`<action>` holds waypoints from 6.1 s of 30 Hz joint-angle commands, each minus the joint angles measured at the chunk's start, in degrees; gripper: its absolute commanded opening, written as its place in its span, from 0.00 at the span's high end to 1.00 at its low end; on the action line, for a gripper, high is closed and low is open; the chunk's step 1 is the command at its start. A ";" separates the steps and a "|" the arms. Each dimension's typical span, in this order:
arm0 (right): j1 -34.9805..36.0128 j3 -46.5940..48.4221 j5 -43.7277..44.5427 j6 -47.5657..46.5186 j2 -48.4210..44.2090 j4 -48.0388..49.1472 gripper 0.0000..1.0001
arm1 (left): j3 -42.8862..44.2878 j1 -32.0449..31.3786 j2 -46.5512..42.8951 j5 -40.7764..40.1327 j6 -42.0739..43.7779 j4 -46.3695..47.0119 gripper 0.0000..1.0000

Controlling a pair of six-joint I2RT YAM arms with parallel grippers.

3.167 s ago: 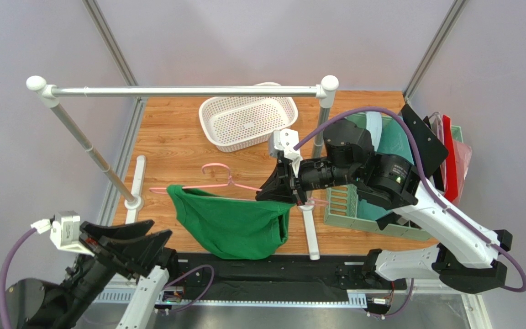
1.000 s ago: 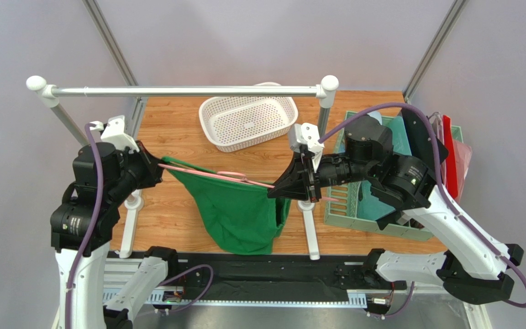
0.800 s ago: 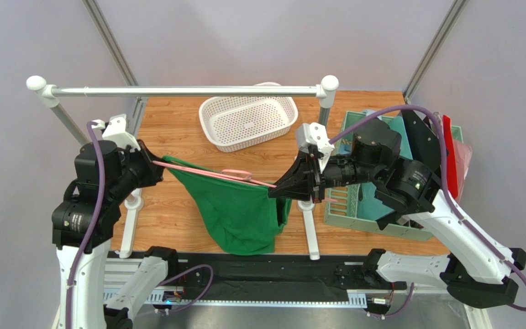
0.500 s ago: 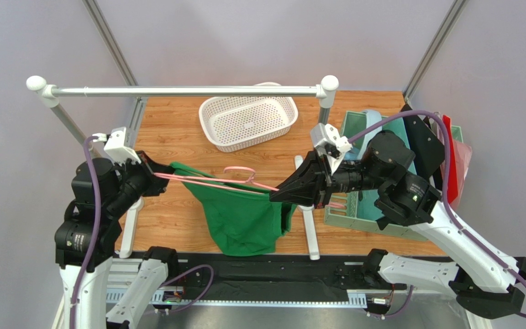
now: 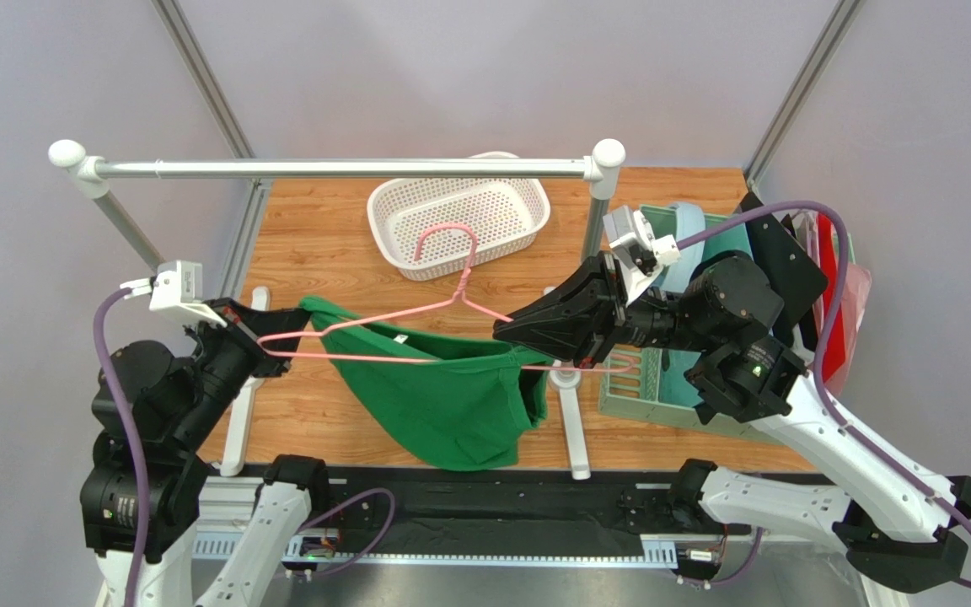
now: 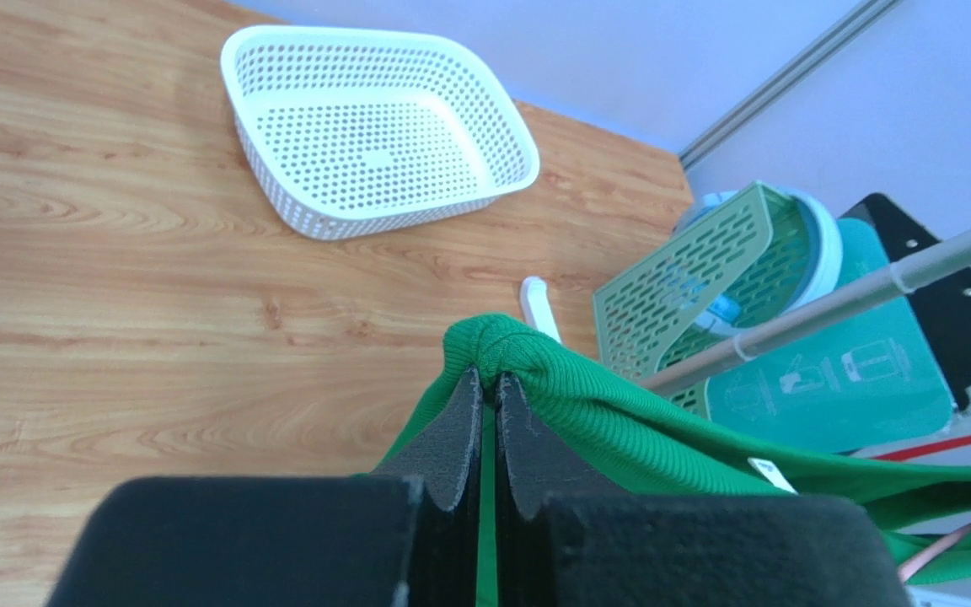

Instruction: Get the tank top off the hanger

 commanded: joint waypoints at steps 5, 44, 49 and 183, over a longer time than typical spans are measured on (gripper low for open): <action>0.43 -2.93 12.75 -3.66 -1.24 4.24 1.00 | 1.02 -0.60 0.37 -1.20 0.52 -0.31 1.00; 0.25 -4.86 19.45 -13.86 0.78 -0.07 1.00 | 0.42 -0.60 -6.66 -41.11 -1.23 -8.23 0.17; 0.25 -4.69 18.39 -14.38 1.31 0.46 1.00 | -5.81 -0.60 -14.36 -25.52 5.06 -2.11 0.15; 6.67 12.26 33.15 -4.19 -24.09 -50.92 1.00 | -47.32 -60.10 7.85 -45.15 -11.70 38.19 1.00</action>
